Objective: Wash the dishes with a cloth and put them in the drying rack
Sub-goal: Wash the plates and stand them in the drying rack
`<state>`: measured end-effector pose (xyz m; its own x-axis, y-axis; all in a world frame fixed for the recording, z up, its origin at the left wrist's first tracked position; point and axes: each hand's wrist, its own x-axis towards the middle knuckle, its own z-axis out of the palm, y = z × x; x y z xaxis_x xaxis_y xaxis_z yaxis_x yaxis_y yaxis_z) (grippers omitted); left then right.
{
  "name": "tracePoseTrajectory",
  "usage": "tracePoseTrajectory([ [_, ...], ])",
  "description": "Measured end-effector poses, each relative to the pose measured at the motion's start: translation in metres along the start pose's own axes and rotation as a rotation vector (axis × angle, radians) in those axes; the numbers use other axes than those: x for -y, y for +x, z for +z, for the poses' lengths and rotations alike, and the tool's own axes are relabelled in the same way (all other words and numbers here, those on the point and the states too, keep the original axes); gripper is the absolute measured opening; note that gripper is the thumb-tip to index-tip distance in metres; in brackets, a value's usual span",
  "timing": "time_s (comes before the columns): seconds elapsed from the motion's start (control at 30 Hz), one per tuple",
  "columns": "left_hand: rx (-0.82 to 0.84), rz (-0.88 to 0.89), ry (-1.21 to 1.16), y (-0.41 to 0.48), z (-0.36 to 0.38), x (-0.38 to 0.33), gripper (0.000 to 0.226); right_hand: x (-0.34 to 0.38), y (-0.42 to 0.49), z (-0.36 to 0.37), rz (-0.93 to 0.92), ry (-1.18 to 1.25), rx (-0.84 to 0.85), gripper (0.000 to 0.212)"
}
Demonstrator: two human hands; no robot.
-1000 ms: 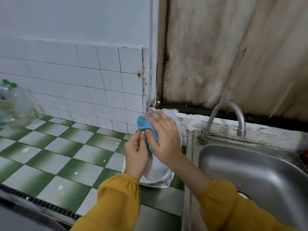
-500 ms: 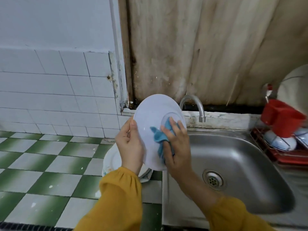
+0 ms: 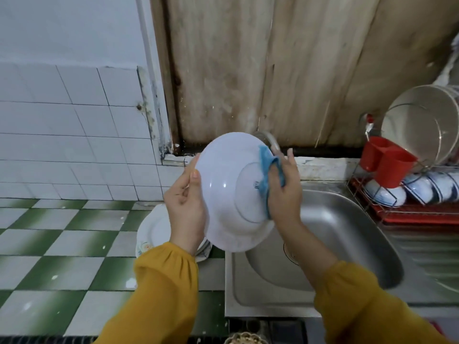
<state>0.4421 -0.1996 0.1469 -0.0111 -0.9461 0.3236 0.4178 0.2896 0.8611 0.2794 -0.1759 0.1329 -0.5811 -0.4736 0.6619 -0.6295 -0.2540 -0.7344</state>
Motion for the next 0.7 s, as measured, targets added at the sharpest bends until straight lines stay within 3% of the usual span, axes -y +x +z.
tracePoseTrajectory([
  [0.03, 0.050, -0.002, 0.026, -0.003, 0.002, 0.001, 0.027, 0.006, 0.011, -0.001, 0.144, 0.057, -0.031, 0.032],
  [0.1, 0.140, 0.025, 0.091, -0.010, 0.007, 0.000, 0.029, 0.027, 0.022, 0.004, 0.186, 0.016, -0.015, 0.038],
  [0.23, 0.113, 0.112, 0.145, -0.010, 0.008, -0.002, 0.030, 0.052, -0.003, 0.021, -0.380, -0.159, 0.201, 0.039],
  [0.27, 0.093, 0.118, 0.153, -0.009, 0.006, -0.002, 0.029, 0.048, -0.005, 0.023, -0.447, -0.191, 0.220, 0.038],
  [0.4, 0.074, 0.096, 0.129, -0.012, 0.006, 0.001, 0.027, 0.041, 0.017, 0.024, -0.080, -0.030, 0.096, 0.038],
  [0.43, 0.062, 0.091, 0.113, -0.012, 0.008, 0.001, 0.027, 0.043, 0.015, 0.025, -0.105, -0.070, 0.080, 0.038],
  [0.57, -0.099, 0.001, 0.002, 0.005, 0.010, -0.003, 0.024, 0.047, -0.033, 0.035, -0.618, -0.299, 0.118, 0.034],
  [0.7, -0.212, -0.081, -0.123, 0.021, 0.003, -0.003, 0.029, 0.009, -0.061, 0.028, -0.830, -0.380, 0.044, 0.029],
])
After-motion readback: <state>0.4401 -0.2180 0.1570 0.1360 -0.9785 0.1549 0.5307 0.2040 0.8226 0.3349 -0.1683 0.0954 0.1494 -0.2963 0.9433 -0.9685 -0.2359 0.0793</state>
